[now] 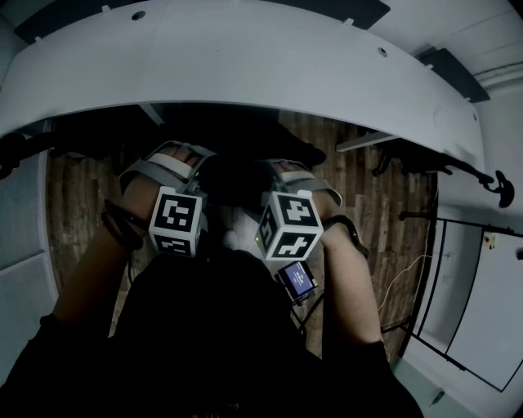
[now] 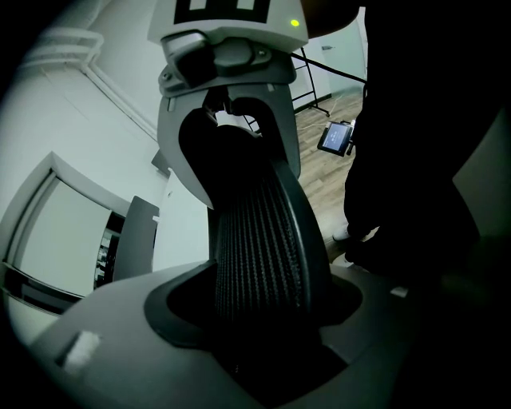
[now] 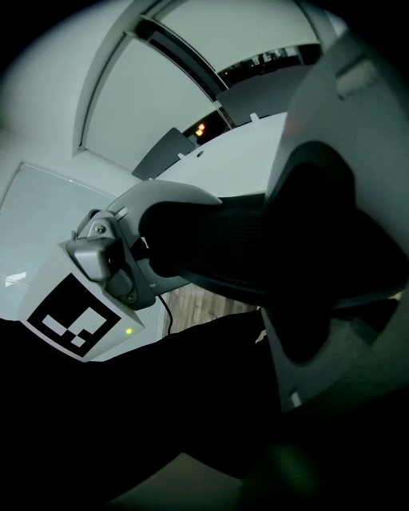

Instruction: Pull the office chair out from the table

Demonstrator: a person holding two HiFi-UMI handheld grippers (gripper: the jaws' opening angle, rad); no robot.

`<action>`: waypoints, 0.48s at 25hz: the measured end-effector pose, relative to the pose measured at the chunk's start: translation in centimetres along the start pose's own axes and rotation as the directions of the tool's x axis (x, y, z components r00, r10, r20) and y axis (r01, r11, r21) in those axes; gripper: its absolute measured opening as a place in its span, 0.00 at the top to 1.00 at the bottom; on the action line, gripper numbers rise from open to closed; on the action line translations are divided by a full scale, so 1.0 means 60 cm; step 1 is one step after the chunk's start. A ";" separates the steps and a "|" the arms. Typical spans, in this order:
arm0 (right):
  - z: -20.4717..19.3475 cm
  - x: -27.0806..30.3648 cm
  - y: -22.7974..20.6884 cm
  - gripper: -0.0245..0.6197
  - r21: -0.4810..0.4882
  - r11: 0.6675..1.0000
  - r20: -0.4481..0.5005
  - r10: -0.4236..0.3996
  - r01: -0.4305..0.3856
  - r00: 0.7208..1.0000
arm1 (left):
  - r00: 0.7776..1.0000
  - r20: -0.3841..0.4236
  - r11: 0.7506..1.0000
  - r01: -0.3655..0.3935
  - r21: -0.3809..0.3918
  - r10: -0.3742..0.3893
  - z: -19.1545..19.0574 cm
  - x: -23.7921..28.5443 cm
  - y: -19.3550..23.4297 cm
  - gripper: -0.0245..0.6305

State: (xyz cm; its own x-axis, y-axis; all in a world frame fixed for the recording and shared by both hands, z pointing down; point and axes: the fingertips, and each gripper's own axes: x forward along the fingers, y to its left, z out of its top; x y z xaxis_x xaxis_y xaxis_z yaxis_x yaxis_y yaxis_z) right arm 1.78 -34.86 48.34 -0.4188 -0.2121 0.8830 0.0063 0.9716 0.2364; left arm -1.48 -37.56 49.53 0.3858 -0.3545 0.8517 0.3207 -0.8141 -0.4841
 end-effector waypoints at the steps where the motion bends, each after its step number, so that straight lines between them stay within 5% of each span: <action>1: -0.003 0.001 0.002 0.46 0.000 1.000 -0.001 0.003 -0.003 1.000 | 1.000 0.002 1.000 0.002 -0.006 -0.002 0.002 0.000 -0.002 0.48; 12: -0.021 -0.014 0.044 0.46 -0.018 1.000 0.014 0.004 -0.004 1.000 | 1.000 -0.022 1.000 -0.004 -0.016 0.004 0.036 -0.005 -0.033 0.50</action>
State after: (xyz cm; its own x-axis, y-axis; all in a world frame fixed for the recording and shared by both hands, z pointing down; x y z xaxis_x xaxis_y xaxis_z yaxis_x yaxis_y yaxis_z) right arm 3.26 -32.28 48.74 -0.4316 -0.2069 0.8780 0.0245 0.9703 0.2407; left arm -0.37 -34.85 49.77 0.3680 -0.3674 0.8541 0.3048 -0.8202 -0.4842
